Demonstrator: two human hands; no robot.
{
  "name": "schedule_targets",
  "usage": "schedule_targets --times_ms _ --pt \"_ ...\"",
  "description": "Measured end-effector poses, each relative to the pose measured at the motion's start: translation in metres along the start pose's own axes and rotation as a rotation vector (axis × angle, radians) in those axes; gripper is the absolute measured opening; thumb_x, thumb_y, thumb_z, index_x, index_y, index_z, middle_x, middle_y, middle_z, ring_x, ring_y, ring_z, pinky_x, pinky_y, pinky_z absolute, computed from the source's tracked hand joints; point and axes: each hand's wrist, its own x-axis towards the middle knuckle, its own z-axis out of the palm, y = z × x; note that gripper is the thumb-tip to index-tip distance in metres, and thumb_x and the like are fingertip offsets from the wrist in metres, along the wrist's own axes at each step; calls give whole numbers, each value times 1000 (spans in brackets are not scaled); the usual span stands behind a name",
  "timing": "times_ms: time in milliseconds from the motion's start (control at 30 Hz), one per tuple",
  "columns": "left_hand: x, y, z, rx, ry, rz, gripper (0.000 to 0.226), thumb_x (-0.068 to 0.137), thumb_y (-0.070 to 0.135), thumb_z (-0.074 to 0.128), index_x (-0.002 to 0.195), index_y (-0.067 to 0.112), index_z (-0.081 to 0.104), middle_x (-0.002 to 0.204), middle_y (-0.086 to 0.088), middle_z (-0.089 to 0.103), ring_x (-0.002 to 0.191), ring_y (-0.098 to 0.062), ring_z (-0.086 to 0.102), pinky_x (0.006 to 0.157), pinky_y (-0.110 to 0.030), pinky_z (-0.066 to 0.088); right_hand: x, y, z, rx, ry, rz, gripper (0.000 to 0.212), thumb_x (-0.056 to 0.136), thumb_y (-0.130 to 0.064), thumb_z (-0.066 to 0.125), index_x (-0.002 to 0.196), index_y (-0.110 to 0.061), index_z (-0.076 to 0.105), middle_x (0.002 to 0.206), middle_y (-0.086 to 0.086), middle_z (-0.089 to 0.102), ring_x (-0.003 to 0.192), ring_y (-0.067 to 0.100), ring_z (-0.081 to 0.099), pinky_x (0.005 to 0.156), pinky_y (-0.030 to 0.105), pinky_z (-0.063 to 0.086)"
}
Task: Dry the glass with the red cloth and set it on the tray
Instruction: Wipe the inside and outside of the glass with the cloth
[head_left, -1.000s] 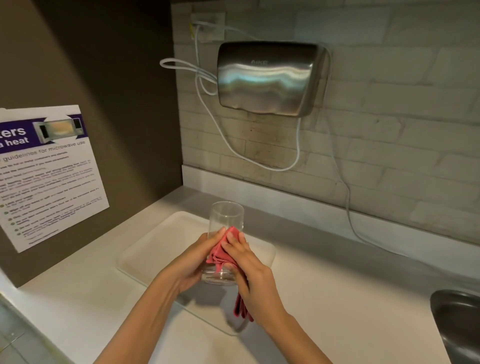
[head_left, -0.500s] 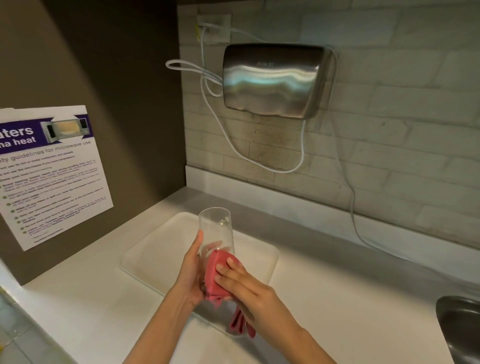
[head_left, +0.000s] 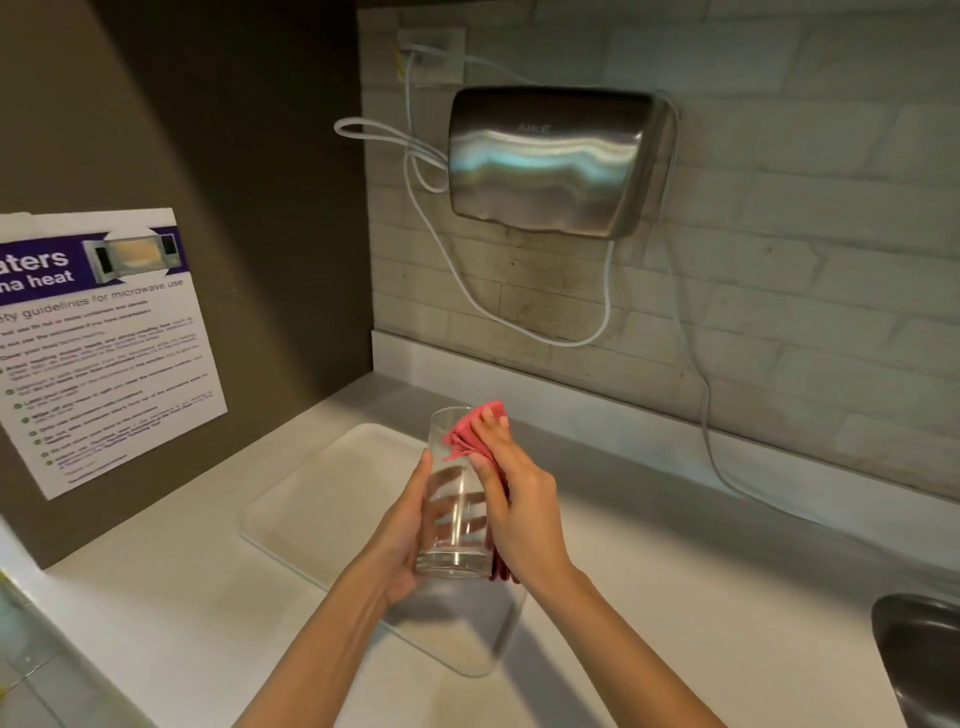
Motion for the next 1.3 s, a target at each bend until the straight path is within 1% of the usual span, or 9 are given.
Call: schedule_targets --times_ms 100,233,467,633,733,867,1033,1200,1300 --pt "1 5 -2 -48 21 -2 68 71 66 56 110 12 69 98 -23 74 81 -38 72 62 -46 59 -12 2 0 -95 -181 -195 45 91 -1 58 134 -13 49 142 -9 36 137 8 26 112 12 17" --pt "3 6 -15 -50 111 28 73 67 70 52 118 19 63 105 -22 73 90 -36 72 64 -42 59 -46 15 -7 -117 -408 -361 41 93 -8 55 134 -8 48 144 -1 39 139 10 24 114 25 20" --pt "2 -7 -6 38 44 37 61 71 71 53 112 28 69 109 -20 72 93 -39 71 71 -47 57 3 8 -11 -120 -183 -100 46 96 -8 53 139 -15 41 148 4 37 138 15 27 114 36 26" --pt "1 2 -7 7 43 30 65 69 68 59 101 13 74 102 -22 74 90 -39 71 64 -44 59 -10 5 -2 -247 -347 -338 59 81 12 62 134 -7 47 146 6 36 137 18 19 114 25 14" --pt "-1 10 -14 29 50 67 59 68 68 53 104 25 72 103 -17 75 93 -34 72 64 -41 60 -47 16 -10 -215 -444 -448 60 79 10 69 132 -8 49 144 1 38 137 18 29 113 28 23" --pt "-1 3 -9 30 64 87 59 70 67 54 117 32 62 109 -18 73 94 -38 71 73 -52 59 -52 23 -19 -92 -354 -284 47 89 2 59 134 -9 49 144 5 42 136 20 33 113 31 26" --pt "2 -9 6 5 27 35 60 71 66 57 108 22 72 103 -21 73 88 -36 71 69 -45 57 7 7 -13 -62 -124 -48 42 95 -5 53 135 -13 47 146 5 40 139 17 27 114 36 26" --pt "4 4 3 -42 34 66 63 67 64 59 97 12 76 97 -20 75 84 -33 73 61 -38 59 -20 10 -5 -229 -319 -336 61 78 18 63 132 -7 49 144 4 36 137 27 26 115 23 13" --pt "6 10 -7 -26 92 114 58 71 68 51 107 27 70 95 -13 77 81 -29 74 57 -36 59 -57 20 -13 -159 -366 -366 46 87 8 60 130 -3 51 141 7 43 137 23 31 114 28 22"
